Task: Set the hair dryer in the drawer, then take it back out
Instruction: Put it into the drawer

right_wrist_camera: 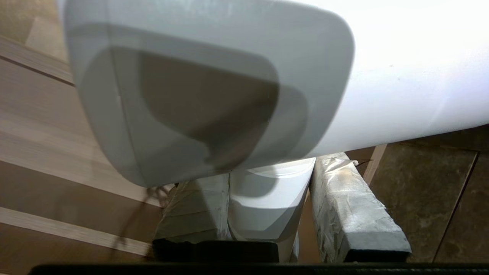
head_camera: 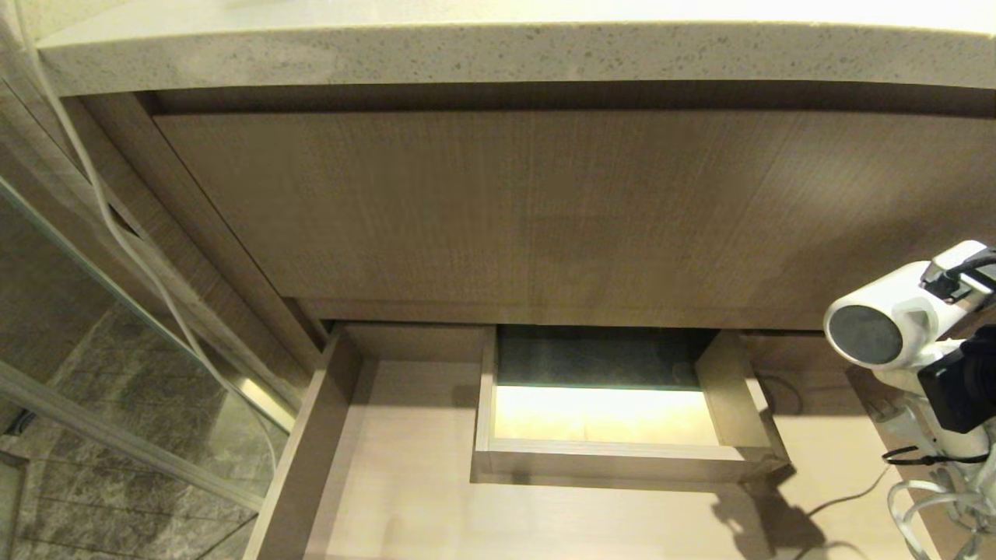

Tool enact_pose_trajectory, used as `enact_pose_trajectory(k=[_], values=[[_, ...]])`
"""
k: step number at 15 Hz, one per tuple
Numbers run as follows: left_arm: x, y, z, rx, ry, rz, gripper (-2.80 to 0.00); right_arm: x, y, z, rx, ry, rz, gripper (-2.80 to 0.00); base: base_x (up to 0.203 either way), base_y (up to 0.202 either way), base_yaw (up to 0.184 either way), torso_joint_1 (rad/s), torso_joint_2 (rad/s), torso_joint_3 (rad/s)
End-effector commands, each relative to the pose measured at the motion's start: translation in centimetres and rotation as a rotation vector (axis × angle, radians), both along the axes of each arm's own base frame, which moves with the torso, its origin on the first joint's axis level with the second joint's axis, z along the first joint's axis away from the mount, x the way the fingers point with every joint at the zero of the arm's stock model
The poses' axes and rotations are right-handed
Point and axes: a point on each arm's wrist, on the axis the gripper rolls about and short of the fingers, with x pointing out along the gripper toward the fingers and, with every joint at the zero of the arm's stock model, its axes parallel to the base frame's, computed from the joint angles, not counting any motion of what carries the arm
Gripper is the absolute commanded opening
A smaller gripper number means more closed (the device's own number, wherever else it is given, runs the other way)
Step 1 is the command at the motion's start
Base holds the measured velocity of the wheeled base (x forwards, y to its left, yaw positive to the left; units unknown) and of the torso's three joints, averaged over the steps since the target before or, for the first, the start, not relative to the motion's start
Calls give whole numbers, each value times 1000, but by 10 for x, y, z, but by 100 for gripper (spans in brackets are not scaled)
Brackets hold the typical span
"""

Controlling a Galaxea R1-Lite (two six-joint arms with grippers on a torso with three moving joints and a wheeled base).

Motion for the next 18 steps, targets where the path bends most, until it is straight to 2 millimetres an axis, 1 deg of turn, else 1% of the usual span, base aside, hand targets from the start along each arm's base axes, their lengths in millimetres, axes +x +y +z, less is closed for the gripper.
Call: enact_pose_trajectory(k=[1, 3, 5, 7, 11, 13, 15, 18], values=[[0, 0, 0, 0, -1, 0, -280, 0, 0, 0, -2, -1, -1, -280, 0, 0, 0, 0, 0, 0], [0, 0, 0, 0, 1, 0, -280, -3, 0, -6, 11, 57, -18, -280, 0, 0, 0, 0, 0, 0], [0, 0, 0, 0, 1, 0, -280, -6, 5, -12, 39, 122, -15, -280, 0, 0, 0, 0, 0, 0], [0, 0, 0, 0, 1, 0, -280, -4, 12, -15, 47, 138, 17, -280, 0, 0, 0, 0, 0, 0], [0, 0, 0, 0, 1, 0, -280, -4, 11, -24, 68, 181, -3, -280, 0, 0, 0, 0, 0, 0], [0, 0, 0, 0, -1, 0, -280, 0, 12, -27, 92, 200, -19, -280, 0, 0, 0, 0, 0, 0], [0, 0, 0, 0, 1, 0, -280, 9, 12, -31, 93, 217, -20, -280, 0, 0, 0, 0, 0, 0], [0, 0, 0, 0, 1, 0, -280, 17, -1, -40, 82, 252, -99, -280, 0, 0, 0, 0, 0, 0]])
